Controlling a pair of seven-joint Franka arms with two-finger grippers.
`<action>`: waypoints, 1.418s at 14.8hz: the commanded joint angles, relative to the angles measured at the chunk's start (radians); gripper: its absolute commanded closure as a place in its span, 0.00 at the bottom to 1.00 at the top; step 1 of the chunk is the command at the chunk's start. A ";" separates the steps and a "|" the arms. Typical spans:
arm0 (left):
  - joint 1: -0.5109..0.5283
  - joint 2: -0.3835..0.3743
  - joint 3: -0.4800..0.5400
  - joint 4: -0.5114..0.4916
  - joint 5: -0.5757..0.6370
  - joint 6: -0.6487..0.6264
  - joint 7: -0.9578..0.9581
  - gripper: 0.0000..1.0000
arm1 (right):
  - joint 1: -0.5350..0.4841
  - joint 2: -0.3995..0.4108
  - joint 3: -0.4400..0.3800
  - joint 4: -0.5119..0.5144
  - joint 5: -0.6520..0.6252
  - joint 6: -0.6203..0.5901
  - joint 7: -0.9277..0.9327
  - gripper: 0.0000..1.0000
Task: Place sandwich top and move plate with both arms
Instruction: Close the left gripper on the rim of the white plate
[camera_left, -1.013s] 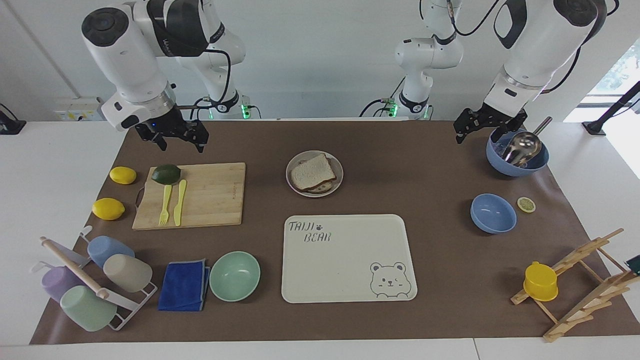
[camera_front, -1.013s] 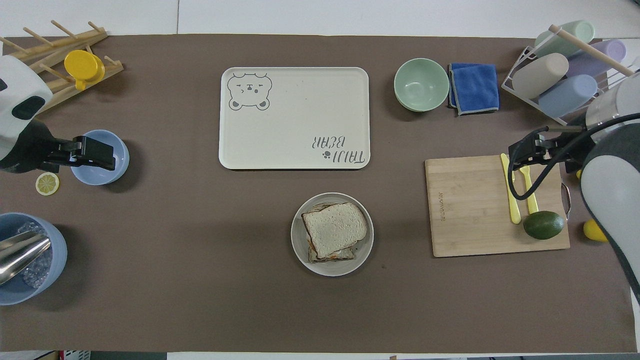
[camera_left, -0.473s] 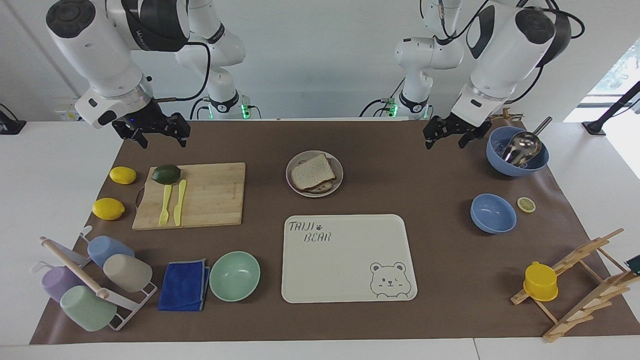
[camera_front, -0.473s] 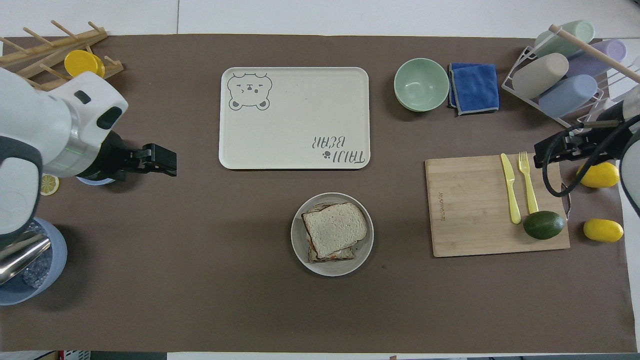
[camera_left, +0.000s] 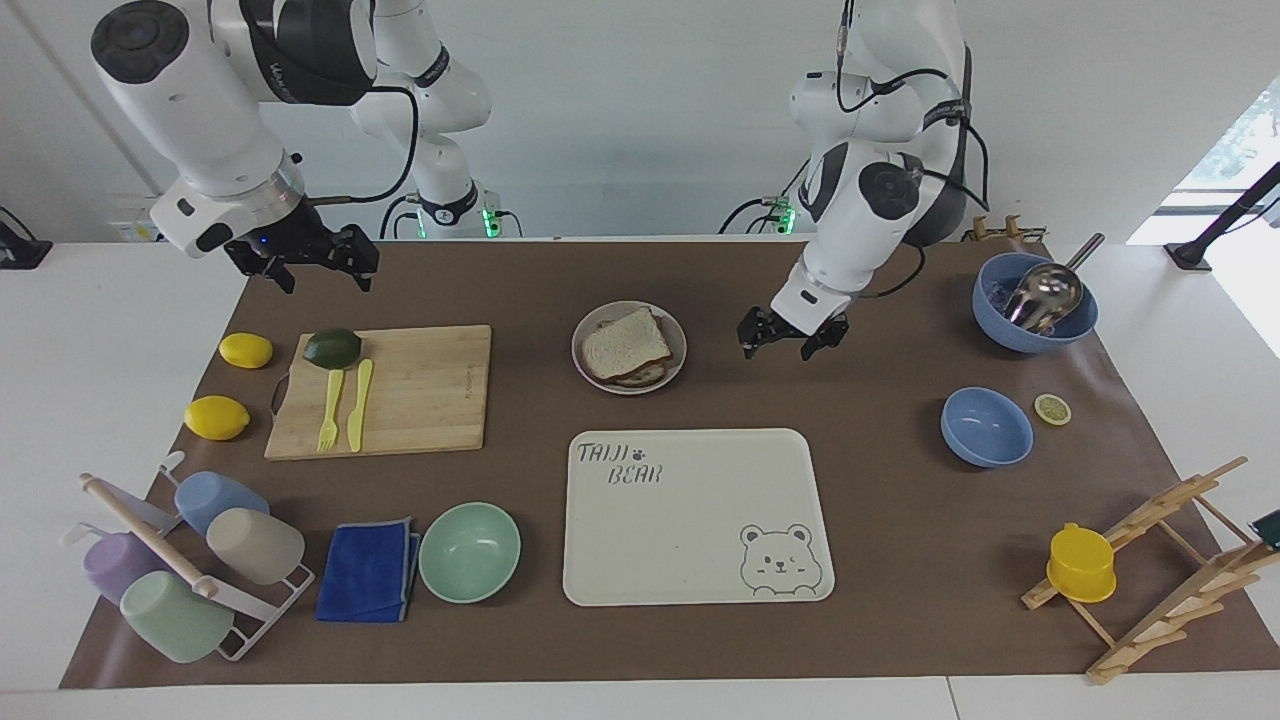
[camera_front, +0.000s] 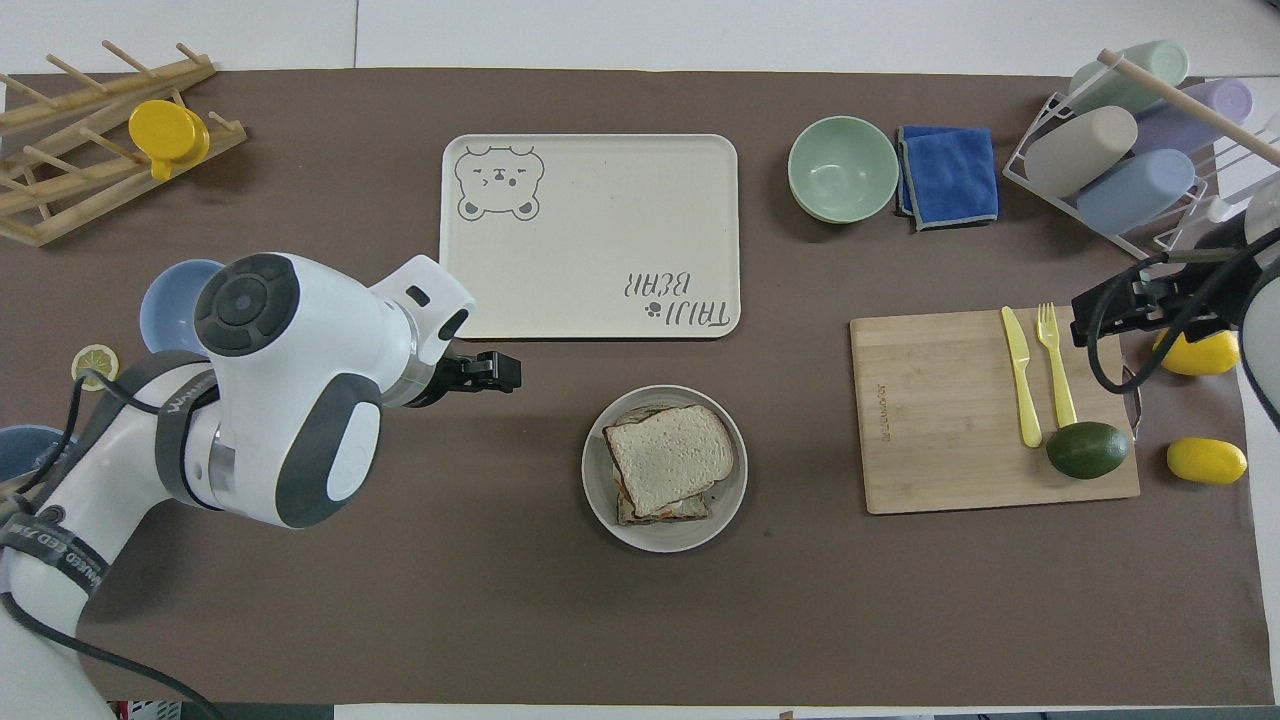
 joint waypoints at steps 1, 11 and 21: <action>-0.071 0.017 0.016 -0.062 -0.022 0.089 -0.003 0.00 | 0.003 0.014 -0.017 0.025 -0.011 -0.026 -0.032 0.00; -0.177 0.014 0.016 -0.169 -0.151 0.203 -0.107 0.12 | -0.100 0.005 0.032 0.013 0.002 0.008 -0.045 0.00; -0.245 -0.006 0.016 -0.236 -0.159 0.289 -0.182 0.34 | -0.119 0.011 0.074 0.024 -0.014 0.037 -0.052 0.00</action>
